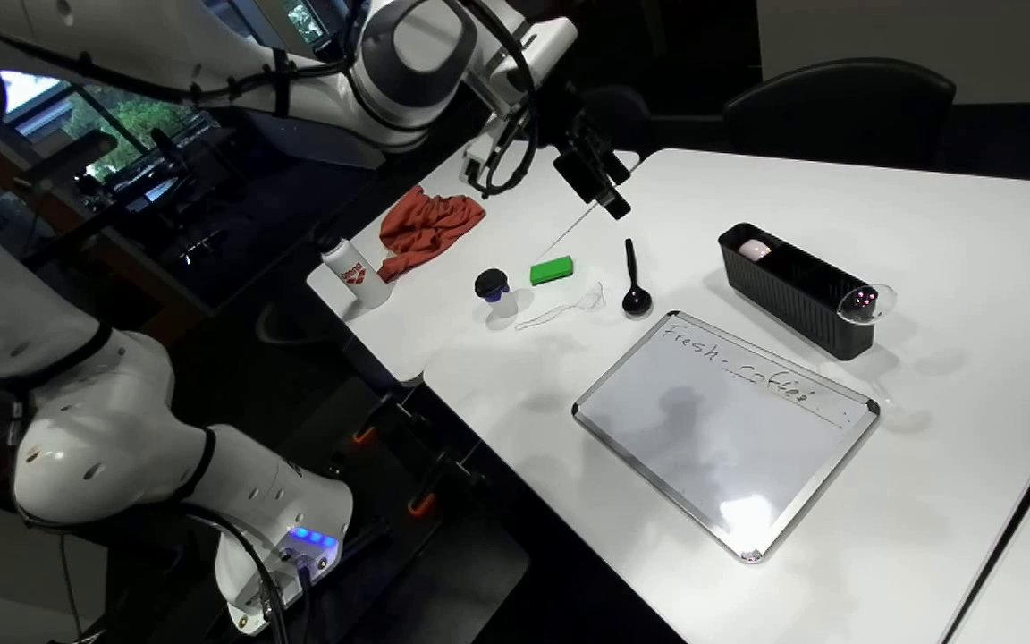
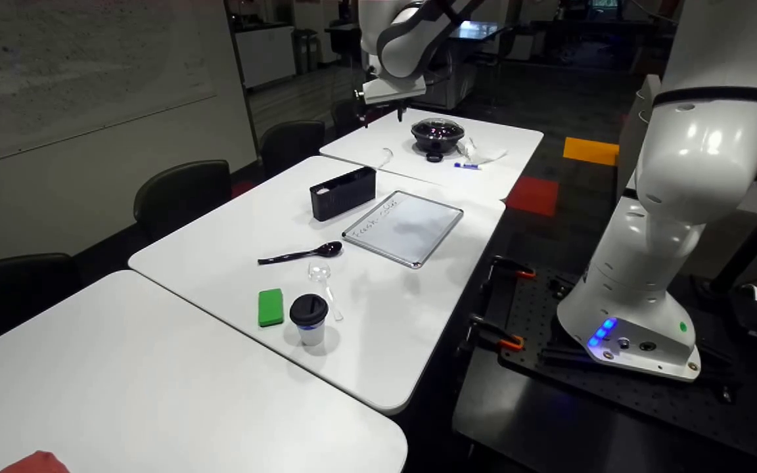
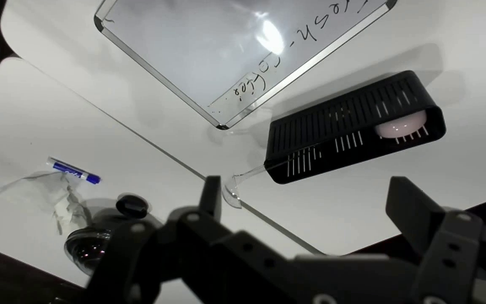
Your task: Remove the ladle from the rack and put it on the table
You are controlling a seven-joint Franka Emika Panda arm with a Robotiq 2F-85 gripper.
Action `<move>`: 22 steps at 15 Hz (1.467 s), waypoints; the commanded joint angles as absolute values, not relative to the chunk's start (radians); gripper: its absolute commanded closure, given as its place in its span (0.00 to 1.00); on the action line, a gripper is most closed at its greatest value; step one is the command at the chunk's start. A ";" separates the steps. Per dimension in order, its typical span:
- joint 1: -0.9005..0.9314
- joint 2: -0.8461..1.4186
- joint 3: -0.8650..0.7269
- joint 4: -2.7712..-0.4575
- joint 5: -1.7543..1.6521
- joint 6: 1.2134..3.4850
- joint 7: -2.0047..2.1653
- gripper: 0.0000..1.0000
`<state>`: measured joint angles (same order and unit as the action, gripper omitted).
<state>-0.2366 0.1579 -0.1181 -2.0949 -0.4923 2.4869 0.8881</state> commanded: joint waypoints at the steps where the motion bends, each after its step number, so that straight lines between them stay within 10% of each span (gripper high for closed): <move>1: -0.165 0.317 -0.229 -1.951 -0.549 2.484 1.100 0.00; 22: -0.049 0.957 -0.444 -1.401 -0.342 2.456 1.916 0.00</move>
